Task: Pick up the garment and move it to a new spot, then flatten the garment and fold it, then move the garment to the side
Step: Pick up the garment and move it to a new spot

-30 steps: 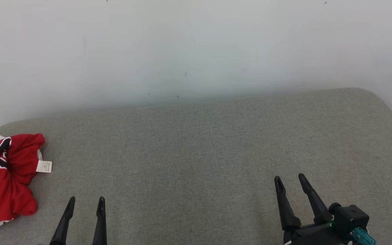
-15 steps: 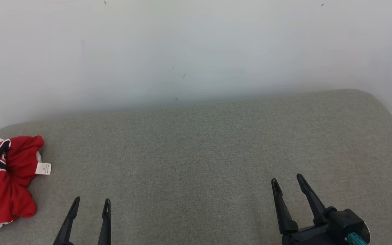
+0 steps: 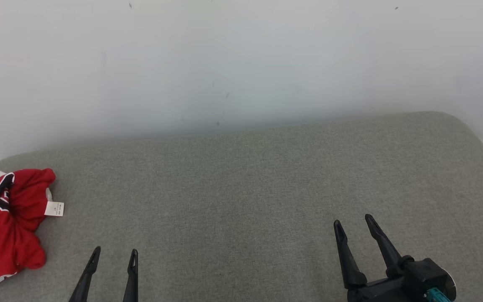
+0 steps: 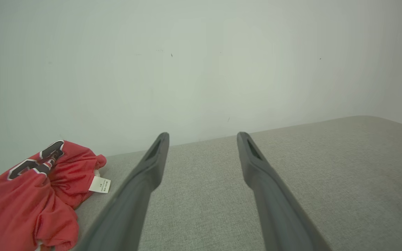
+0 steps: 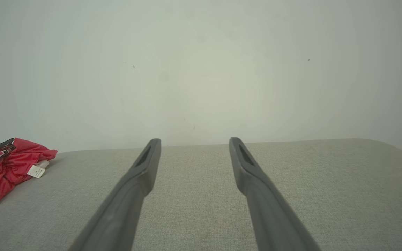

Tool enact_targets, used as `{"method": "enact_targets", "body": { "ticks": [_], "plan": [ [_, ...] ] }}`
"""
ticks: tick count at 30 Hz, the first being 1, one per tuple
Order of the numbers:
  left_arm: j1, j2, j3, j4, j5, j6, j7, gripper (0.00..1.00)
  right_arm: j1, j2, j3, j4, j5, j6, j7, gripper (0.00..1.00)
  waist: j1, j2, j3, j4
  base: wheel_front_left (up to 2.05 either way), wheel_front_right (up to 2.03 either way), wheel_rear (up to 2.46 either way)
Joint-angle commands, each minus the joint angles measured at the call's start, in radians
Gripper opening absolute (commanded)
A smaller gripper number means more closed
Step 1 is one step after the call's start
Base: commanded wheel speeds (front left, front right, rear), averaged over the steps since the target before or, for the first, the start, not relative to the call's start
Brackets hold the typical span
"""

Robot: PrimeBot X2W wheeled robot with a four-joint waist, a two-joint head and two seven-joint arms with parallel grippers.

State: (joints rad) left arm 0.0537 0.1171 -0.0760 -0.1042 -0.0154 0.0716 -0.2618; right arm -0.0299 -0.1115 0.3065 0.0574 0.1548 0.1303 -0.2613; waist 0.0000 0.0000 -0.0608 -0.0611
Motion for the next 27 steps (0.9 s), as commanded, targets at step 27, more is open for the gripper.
{"method": "enact_targets", "body": {
  "ticks": [27],
  "plan": [
    [0.024, -0.023, 0.026, 0.009, 0.003, -0.023, -0.005, 1.0, 0.024, -0.004, 0.026, -0.003, 0.012, 0.001, -0.005, 1.0, 0.0, 0.0, -0.015, 0.179, 0.0, 0.0, 0.0]
  ]
}}
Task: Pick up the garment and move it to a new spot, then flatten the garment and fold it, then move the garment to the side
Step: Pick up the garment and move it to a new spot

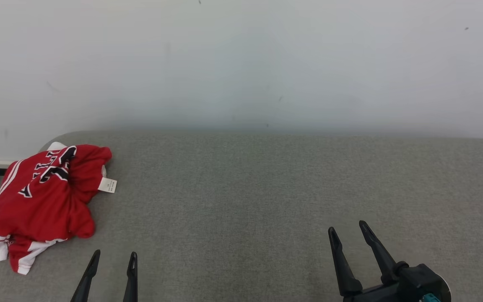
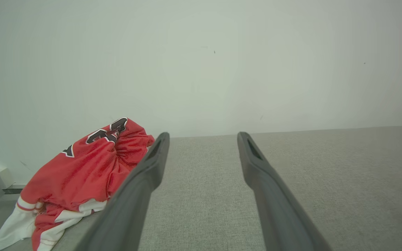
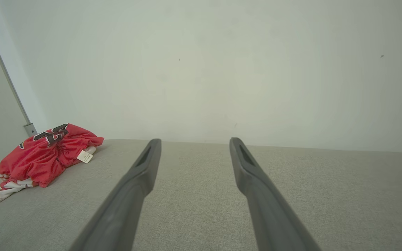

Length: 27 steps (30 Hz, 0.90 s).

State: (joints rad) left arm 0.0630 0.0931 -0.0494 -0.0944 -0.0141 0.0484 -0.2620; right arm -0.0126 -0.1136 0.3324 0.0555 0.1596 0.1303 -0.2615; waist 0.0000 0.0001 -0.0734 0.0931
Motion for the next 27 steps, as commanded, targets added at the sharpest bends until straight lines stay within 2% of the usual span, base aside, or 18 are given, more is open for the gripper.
{"method": "enact_targets", "body": {
  "ticks": [1, 27],
  "plan": [
    [0.016, 0.0, 0.001, -0.001, 0.001, 0.0, -0.005, 1.0, 0.008, -0.001, 0.001, -0.001, 0.008, 0.001, -0.005, 1.0, 0.0, -0.0001, -0.003, 0.035, 0.0, 0.0, 0.0],
    [0.021, -0.003, 0.028, 0.003, 0.011, -0.008, -0.005, 1.0, 0.035, 0.014, -0.01, 0.009, 0.01, 0.001, -0.005, 1.0, 0.0, -0.0001, -0.007, 0.279, 0.0, 0.0, 0.0]
  ]
}}
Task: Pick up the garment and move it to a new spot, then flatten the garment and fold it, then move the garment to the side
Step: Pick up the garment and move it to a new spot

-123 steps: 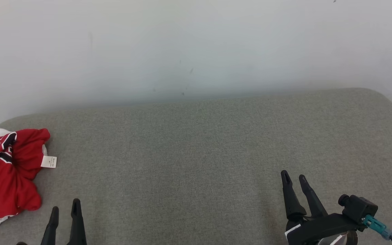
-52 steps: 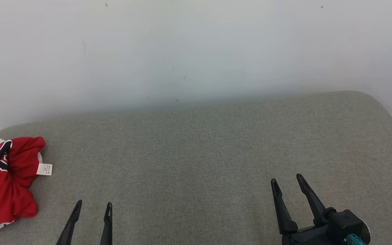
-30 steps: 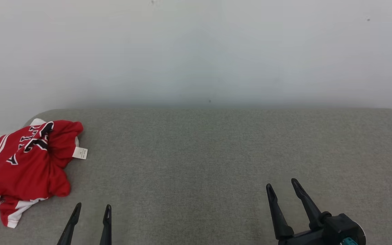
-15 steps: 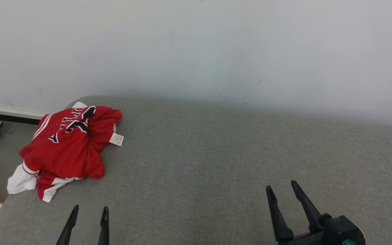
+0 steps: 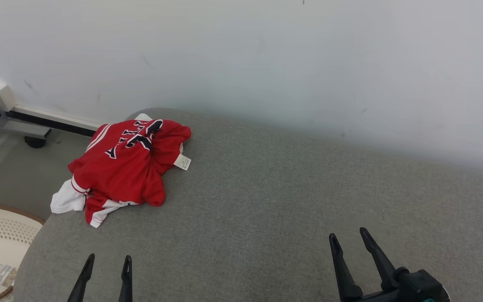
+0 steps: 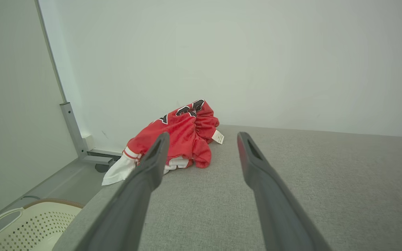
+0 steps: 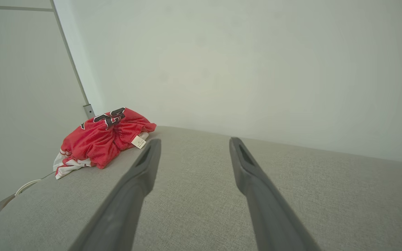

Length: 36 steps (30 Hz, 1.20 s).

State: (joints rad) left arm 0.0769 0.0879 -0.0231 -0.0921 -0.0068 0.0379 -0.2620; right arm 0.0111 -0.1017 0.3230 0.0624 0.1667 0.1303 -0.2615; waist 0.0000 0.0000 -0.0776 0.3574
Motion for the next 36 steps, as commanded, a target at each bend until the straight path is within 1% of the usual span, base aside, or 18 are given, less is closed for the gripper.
{"method": "enact_targets", "body": {
  "ticks": [1, 13, 21, 25, 29, 36],
  "plan": [
    [0.008, 0.001, 0.001, 0.0, 0.004, 0.003, -0.005, 1.0, 0.011, 0.004, -0.001, 0.002, 0.002, 0.001, -0.005, 1.0, 0.0, 0.0, -0.003, 0.019, 0.0, 0.0, 0.0],
    [0.009, -0.005, 0.009, 0.0, -0.007, 0.003, -0.005, 1.0, 0.006, 0.0, 0.009, 0.0, 0.002, 0.001, -0.005, 1.0, 0.0, 0.0, 0.008, 0.036, 0.0, 0.0, 0.0],
    [-0.04, -0.013, 0.02, 0.01, -0.03, -0.02, -0.005, 1.0, -0.003, -0.018, 0.004, -0.004, -0.001, 0.001, -0.005, 1.0, 0.0, 0.0, 0.053, 0.028, 0.0, 0.0, 0.0],
    [-0.109, -0.019, 0.024, 0.03, -0.041, -0.037, -0.004, 1.0, -0.029, -0.041, 0.005, -0.012, -0.007, 0.001, -0.005, 1.0, 0.0, 0.0, 0.122, 0.021, 0.0, 0.0, 0.0],
    [-0.219, -0.021, 0.036, 0.072, -0.046, -0.055, -0.005, 1.0, -0.063, -0.074, 0.006, -0.018, -0.012, 0.001, -0.005, 1.0, 0.0, 0.0, 0.201, 0.01, 0.0, 0.0, 0.0],
    [-0.436, 0.008, 0.089, 0.218, -0.054, -0.079, -0.003, 1.0, -0.12, -0.131, 0.004, -0.033, -0.02, 0.001, -0.005, 1.0, 0.0, 0.0, 0.321, -0.025, 0.0, 0.0, 0.0]
  ]
}}
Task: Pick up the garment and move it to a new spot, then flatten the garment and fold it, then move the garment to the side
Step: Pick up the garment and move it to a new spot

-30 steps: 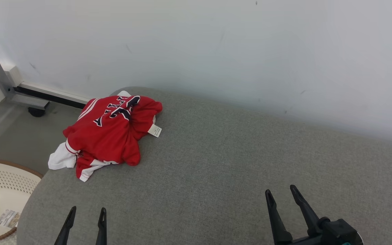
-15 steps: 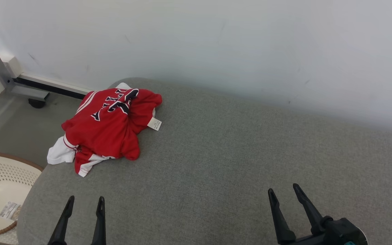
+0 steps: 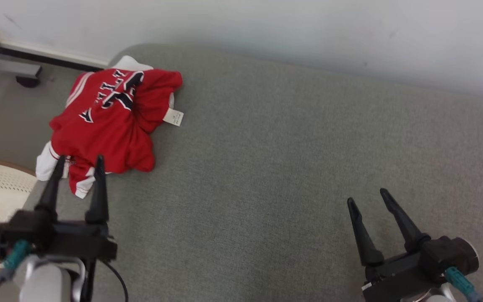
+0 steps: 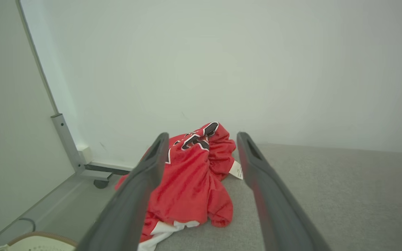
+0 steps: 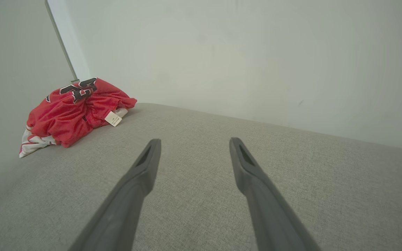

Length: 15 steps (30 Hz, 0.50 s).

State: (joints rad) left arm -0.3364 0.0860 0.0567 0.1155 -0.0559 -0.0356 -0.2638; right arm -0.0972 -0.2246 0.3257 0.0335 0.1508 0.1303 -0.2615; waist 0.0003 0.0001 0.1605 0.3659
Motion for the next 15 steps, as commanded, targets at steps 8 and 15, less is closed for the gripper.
{"method": "enact_targets", "body": {
  "ticks": [8, 15],
  "plan": [
    [-0.248, 0.067, 0.035, 0.205, -0.013, -0.041, -0.002, 1.0, -0.052, -0.046, -0.013, -0.02, -0.012, 0.001, -0.005, 1.0, -0.0003, -0.0001, 0.177, -0.073, 0.0, 0.0, 0.0],
    [-0.441, 0.132, 0.023, 0.381, -0.009, -0.063, -0.002, 1.0, -0.066, -0.068, -0.026, -0.037, -0.016, 0.001, -0.005, 1.0, -0.0003, -0.0001, 0.245, -0.089, 0.0, 0.0, 0.0]
  ]
}}
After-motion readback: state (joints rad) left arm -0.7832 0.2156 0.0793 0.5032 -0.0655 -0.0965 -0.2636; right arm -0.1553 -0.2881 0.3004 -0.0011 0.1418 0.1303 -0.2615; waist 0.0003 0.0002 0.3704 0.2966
